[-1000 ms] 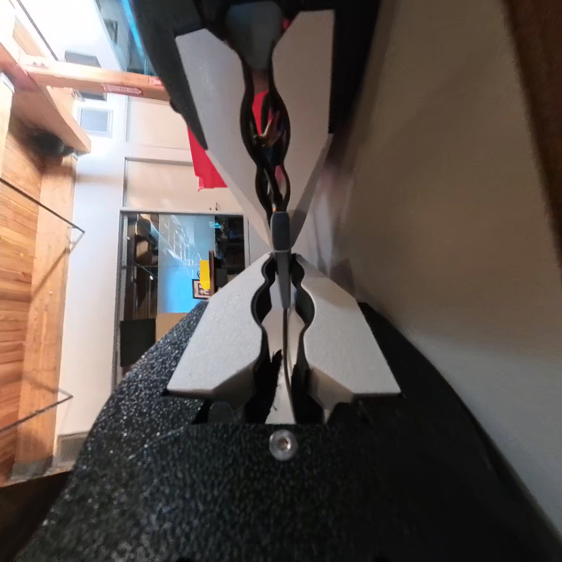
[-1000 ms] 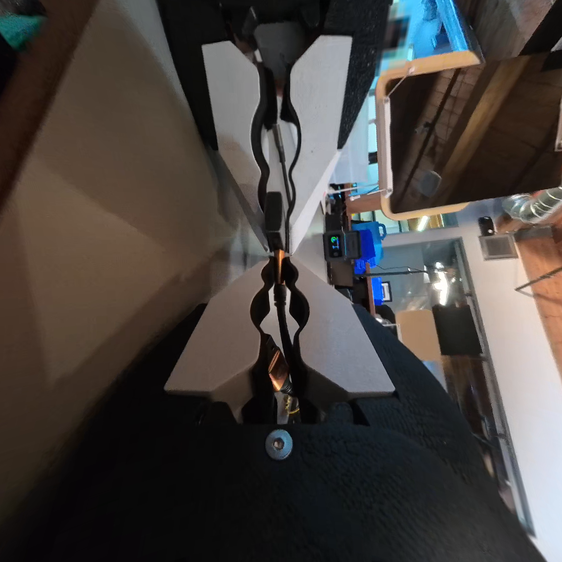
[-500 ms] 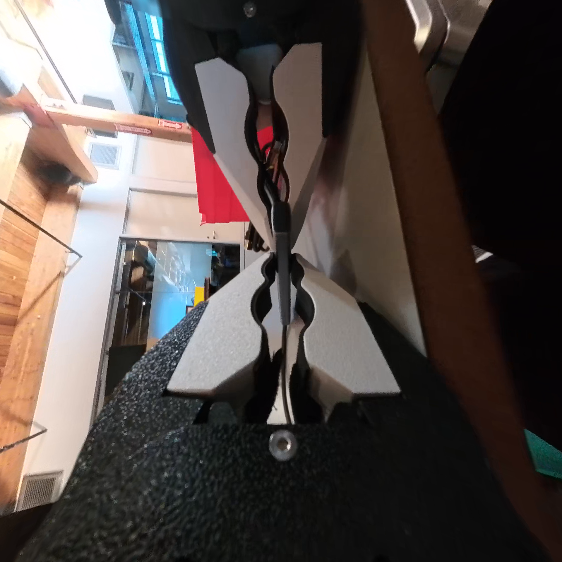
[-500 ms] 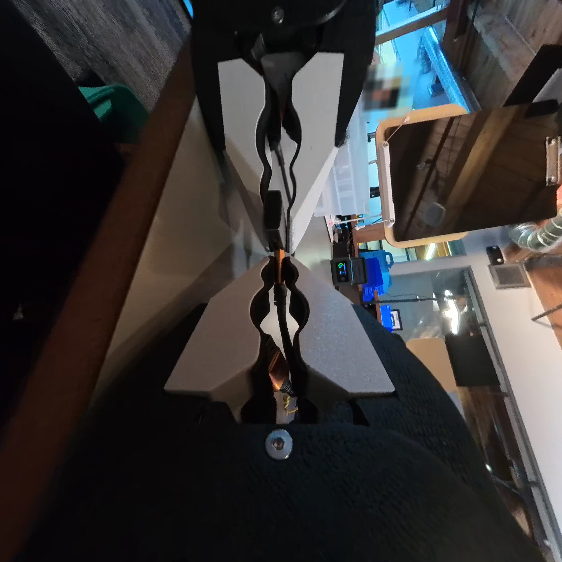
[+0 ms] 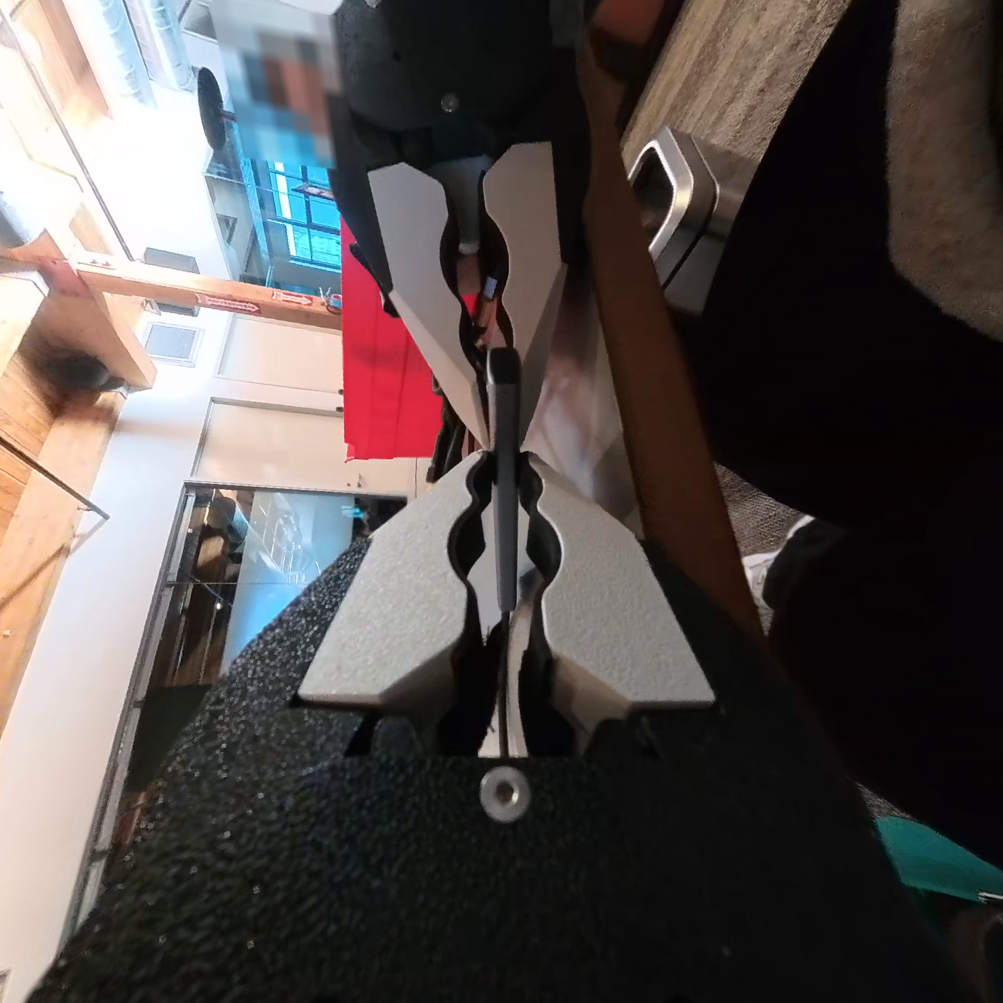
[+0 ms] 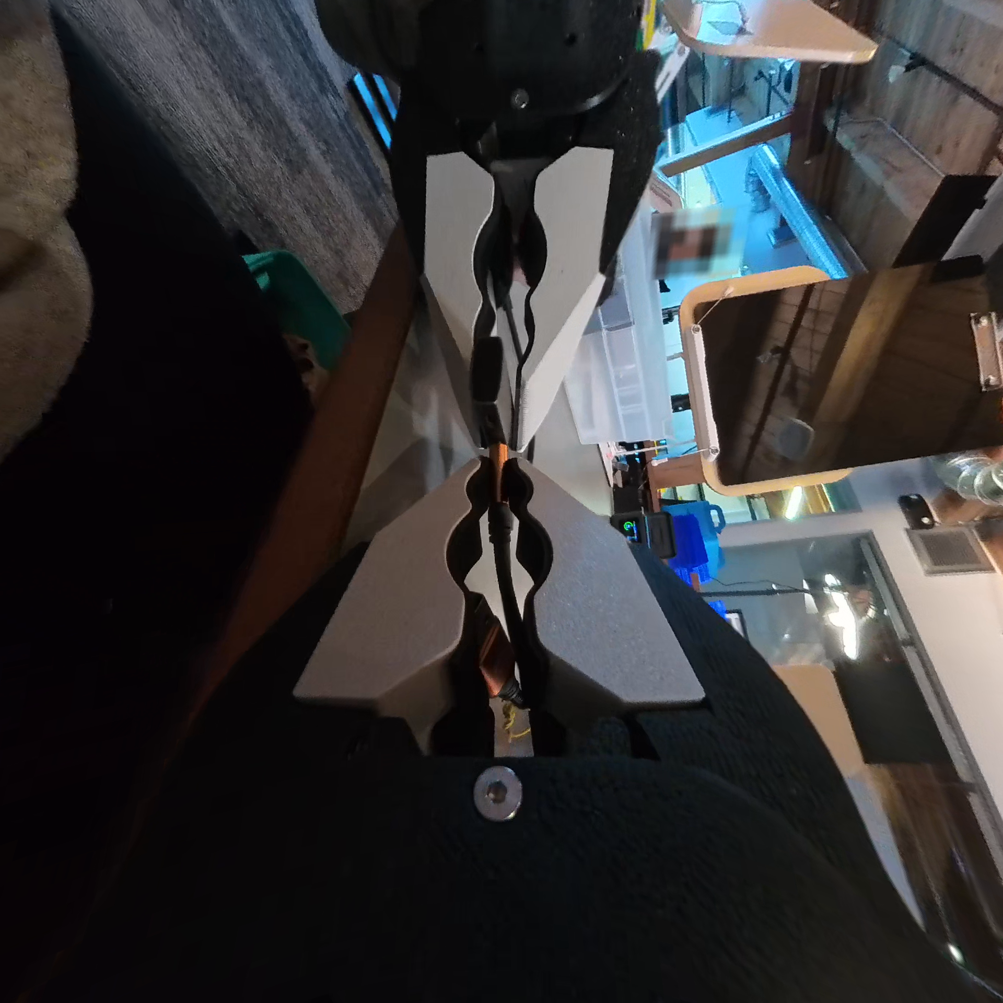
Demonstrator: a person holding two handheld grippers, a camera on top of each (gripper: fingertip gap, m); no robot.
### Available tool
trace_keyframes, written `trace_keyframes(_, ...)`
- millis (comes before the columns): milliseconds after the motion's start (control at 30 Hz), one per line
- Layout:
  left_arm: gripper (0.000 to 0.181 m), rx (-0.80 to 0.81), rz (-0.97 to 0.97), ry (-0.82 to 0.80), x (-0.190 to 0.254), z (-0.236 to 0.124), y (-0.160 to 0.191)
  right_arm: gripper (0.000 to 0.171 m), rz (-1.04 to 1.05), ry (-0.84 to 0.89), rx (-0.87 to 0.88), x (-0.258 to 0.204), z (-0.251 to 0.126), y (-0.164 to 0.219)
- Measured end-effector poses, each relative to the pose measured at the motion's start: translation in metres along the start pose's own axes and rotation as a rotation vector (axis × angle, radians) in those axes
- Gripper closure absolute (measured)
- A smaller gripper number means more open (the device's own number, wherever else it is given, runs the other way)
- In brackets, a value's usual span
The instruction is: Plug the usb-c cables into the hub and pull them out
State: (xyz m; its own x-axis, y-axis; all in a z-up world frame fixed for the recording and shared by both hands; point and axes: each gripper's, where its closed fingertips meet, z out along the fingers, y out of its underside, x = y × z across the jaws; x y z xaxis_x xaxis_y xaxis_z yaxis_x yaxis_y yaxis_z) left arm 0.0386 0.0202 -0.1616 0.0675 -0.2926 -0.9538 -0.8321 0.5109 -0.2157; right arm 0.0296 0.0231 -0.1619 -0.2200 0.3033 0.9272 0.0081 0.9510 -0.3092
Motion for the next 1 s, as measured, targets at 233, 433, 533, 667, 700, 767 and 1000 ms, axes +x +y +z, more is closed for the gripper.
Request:
trace_keyframes(233, 0.173, -0.183, -0.154, -0.065, -0.012, -0.042, 0.069, 0.167, 0.174, 0.035, -0.105, 0.013, -0.032, 0.040)
trace_keyframes(433, 0.173, -0.144, -0.086, -0.041, -0.010, -0.021, 0.053, 0.167, 0.138, 0.010, -0.123, 0.008, -0.014, 0.041)
trace_keyframes(533, 0.173, -0.117, -0.137, -0.071, -0.019, -0.011, 0.050, 0.166, 0.108, 0.049, -0.124, 0.013, -0.010, 0.039)
trace_keyframes(667, 0.173, -0.081, -0.134, -0.070, -0.020, -0.001, 0.041, 0.129, 0.150, 0.062, -0.102, 0.017, -0.001, 0.031)
trace_keyframes(700, 0.173, -0.072, -0.122, -0.059, -0.018, 0.001, 0.039, 0.128, 0.165, 0.060, -0.090, 0.018, 0.001, 0.028)
trace_keyframes(767, 0.173, -0.064, -0.107, -0.050, -0.016, 0.004, 0.037, 0.126, 0.178, 0.059, -0.072, 0.020, 0.008, 0.026)
trace_keyframes(1000, 0.173, -0.035, -0.099, -0.041, -0.015, 0.005, 0.033, 0.140, 0.123, 0.075, -0.089, 0.023, 0.022, 0.029)
